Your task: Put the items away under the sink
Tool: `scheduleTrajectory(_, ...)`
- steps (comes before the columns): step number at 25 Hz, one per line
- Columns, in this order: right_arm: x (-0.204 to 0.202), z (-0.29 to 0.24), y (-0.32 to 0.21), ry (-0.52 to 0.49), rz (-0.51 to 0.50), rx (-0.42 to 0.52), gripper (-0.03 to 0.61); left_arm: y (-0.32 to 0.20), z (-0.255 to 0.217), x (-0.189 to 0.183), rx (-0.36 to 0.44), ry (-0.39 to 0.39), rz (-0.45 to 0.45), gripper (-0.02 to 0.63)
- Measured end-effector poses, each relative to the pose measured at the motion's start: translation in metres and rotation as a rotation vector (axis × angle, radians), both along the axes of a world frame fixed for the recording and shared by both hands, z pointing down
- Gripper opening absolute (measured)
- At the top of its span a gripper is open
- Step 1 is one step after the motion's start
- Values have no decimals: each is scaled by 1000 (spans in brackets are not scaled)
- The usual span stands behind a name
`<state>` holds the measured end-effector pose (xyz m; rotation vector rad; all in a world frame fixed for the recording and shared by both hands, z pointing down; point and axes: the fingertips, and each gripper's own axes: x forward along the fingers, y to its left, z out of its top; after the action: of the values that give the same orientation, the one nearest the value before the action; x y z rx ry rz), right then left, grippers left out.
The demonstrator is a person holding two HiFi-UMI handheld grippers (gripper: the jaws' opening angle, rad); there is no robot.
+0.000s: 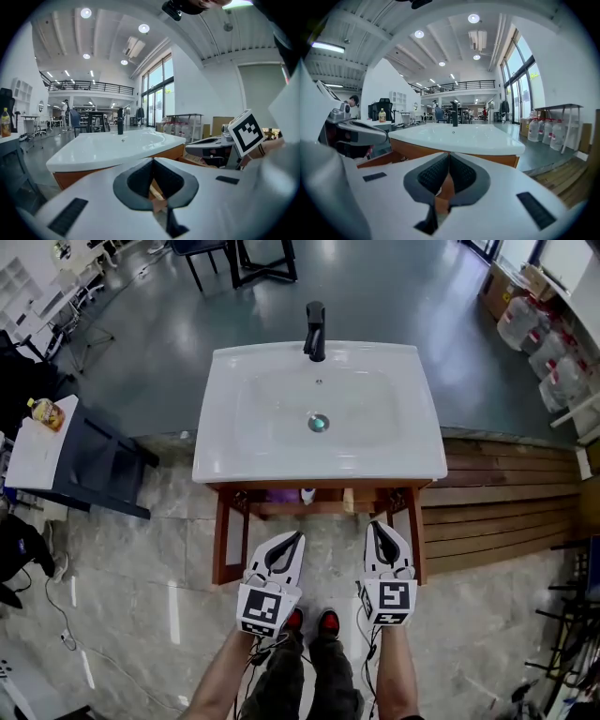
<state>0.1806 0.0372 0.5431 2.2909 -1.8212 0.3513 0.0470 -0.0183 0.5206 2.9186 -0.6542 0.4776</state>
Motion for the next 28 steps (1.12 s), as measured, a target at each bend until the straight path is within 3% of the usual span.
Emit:
scheduleTrajectory(16, -23, -162, 29, 78, 6, 65, 32, 10, -152, -14, 71, 77, 21, 6)
scheduleTrajectory(28, -45, -221, 60, 101, 57, 96, 32, 9, -201, -52, 95, 86, 7, 6)
